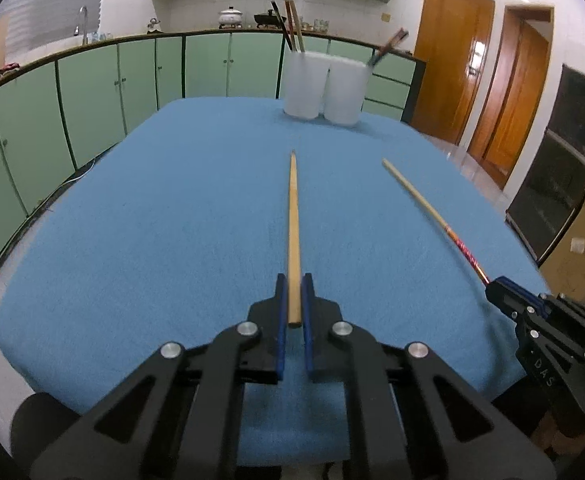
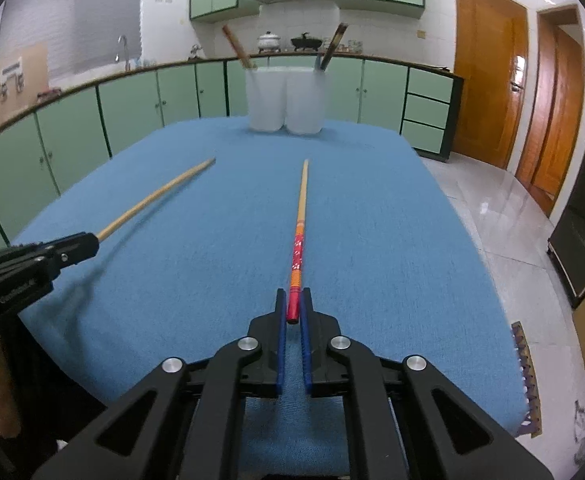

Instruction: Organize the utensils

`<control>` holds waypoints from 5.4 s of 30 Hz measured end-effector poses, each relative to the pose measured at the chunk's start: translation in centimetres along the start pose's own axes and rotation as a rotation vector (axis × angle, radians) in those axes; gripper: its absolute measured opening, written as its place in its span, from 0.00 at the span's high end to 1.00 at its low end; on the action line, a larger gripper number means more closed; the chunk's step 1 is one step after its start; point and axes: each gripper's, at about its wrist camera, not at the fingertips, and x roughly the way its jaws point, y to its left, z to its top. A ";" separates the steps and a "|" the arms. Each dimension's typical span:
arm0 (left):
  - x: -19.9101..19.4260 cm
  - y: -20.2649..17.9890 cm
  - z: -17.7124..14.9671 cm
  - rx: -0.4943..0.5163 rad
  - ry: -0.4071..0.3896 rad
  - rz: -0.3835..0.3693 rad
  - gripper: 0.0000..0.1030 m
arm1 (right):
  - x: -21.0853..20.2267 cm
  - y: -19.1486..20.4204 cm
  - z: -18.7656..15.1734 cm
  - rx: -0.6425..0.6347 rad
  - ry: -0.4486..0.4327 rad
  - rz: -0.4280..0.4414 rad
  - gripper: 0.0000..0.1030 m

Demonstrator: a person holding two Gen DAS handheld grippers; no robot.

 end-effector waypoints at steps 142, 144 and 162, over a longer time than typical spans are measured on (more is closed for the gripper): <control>0.4 4.1 30.8 0.080 -0.078 0.029 0.07 | 3.9 -5.1 31.9 0.099 -0.044 -0.107 0.06; -1.0 4.3 29.3 0.076 -0.096 0.041 0.07 | 2.5 -4.6 31.0 0.100 -0.067 -0.107 0.06; -15.7 4.4 16.9 0.069 -0.235 0.050 0.07 | -13.6 1.6 18.6 0.050 -0.264 -0.160 0.06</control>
